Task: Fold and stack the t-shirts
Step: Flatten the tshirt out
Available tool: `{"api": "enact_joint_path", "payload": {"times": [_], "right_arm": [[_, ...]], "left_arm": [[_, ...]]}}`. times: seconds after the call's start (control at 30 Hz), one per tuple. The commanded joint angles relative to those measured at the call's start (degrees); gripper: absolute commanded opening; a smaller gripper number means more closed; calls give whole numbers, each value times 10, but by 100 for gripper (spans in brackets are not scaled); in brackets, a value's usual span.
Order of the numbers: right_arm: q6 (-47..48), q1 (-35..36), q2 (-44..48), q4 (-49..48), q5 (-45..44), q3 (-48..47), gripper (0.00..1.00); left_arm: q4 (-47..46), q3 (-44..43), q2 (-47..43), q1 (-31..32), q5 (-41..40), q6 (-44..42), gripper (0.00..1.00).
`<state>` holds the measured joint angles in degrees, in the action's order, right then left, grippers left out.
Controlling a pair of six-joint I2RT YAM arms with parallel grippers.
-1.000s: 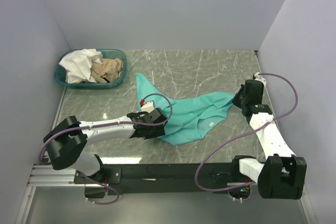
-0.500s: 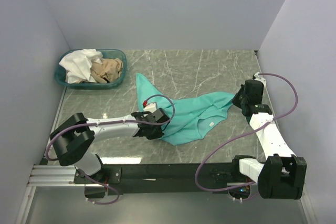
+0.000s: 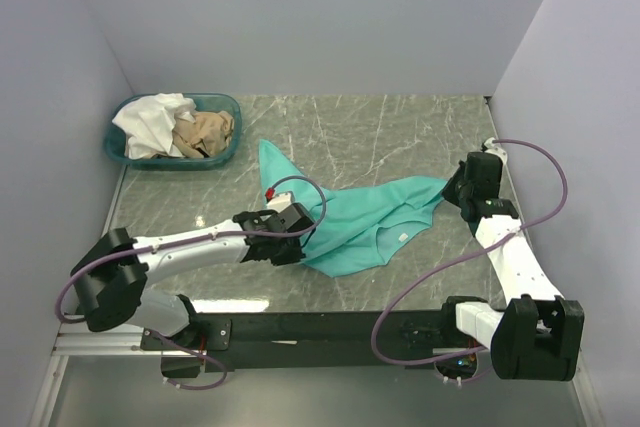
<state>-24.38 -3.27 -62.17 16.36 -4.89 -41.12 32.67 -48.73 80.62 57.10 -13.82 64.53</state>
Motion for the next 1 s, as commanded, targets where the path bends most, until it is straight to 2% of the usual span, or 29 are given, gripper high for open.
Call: {"api": "enact_joint_path", "payload": {"times": [0.0,0.17,0.43,0.5,0.57,0.77,0.97], "right_arm": [[7,-2,38,0,5,-18,0],[21,0,94,46,11,-75,0],[67,1,172,151,4,-268,0],[72,0,184,169,1,-326,0],[81,0,188,184,10,-397,0],[106,1,206,242,33,-576,0],[117,0,218,278,59,-702,0]], "left_arm": [[11,-51,-55,2,-16,-42,1],[49,-157,-87,-18,-100,-77,1],[39,-312,-160,-35,-269,-158,1],[24,-362,-181,-35,-277,-199,1],[13,-402,-198,-35,-252,-219,1],[-52,-442,-293,-36,-174,-295,1],[-64,-495,-332,-35,-88,-325,1]]}}
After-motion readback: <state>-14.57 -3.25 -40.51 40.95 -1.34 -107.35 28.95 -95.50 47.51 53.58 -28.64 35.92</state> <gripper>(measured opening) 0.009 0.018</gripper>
